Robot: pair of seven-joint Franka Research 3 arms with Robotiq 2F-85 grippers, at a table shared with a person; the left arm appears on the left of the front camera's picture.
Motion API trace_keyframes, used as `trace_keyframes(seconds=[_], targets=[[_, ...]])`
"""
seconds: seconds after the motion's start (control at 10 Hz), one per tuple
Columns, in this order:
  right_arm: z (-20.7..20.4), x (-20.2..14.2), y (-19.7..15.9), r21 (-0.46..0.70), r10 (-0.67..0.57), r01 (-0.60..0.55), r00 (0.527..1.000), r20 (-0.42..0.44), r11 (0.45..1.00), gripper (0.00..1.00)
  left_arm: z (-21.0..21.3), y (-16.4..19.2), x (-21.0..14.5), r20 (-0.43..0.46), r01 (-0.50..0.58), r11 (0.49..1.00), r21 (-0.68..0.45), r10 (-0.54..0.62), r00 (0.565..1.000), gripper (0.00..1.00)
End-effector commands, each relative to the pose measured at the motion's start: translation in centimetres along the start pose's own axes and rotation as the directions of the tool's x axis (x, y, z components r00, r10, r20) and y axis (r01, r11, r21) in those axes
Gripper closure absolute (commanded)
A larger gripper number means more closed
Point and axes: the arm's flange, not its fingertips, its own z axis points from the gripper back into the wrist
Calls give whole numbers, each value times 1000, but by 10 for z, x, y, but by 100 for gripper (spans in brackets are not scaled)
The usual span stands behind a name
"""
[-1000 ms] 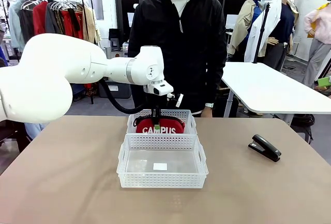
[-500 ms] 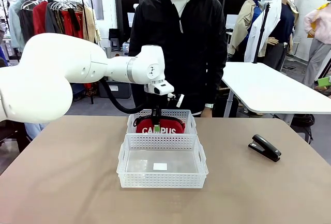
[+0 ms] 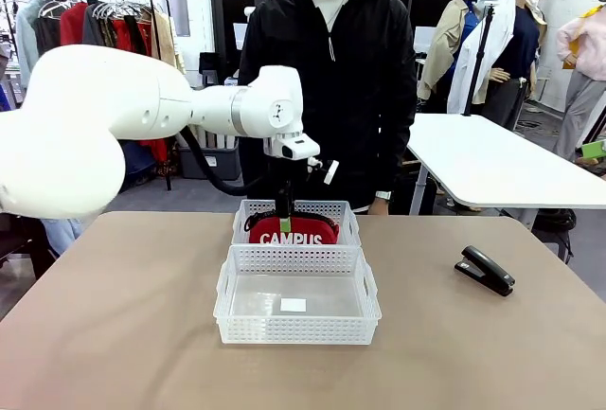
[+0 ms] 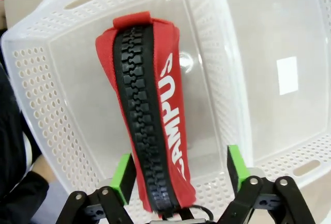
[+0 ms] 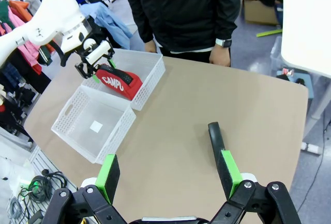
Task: Distribute items into two baskets.
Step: Place the picked Pencil pouch into the Organizing basket as instructed by the person, then pick up the Stapler that the person points to.
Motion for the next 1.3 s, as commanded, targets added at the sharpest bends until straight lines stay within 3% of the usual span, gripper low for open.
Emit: trace_keyframes(seconds=[0.0,0.3,0.4,1.2], targets=[[-1,2,1,10,-3,3,1000,12,1000,0,15,-13,0,5,-7,1000,-15,7,1000,0],[-1,2,1,10,-3,3,1000,12,1000,0,24,-22,-1,17,-17,999,-51,17,1000,0],[-1,2,1,10,-3,3,1000,12,1000,0,21,-9,2,7,-1,1000,-9,1,1000,0],[-1,2,1,10,-3,3,1000,12,1000,0,21,-9,2,7,-1,1000,-9,1,1000,0]])
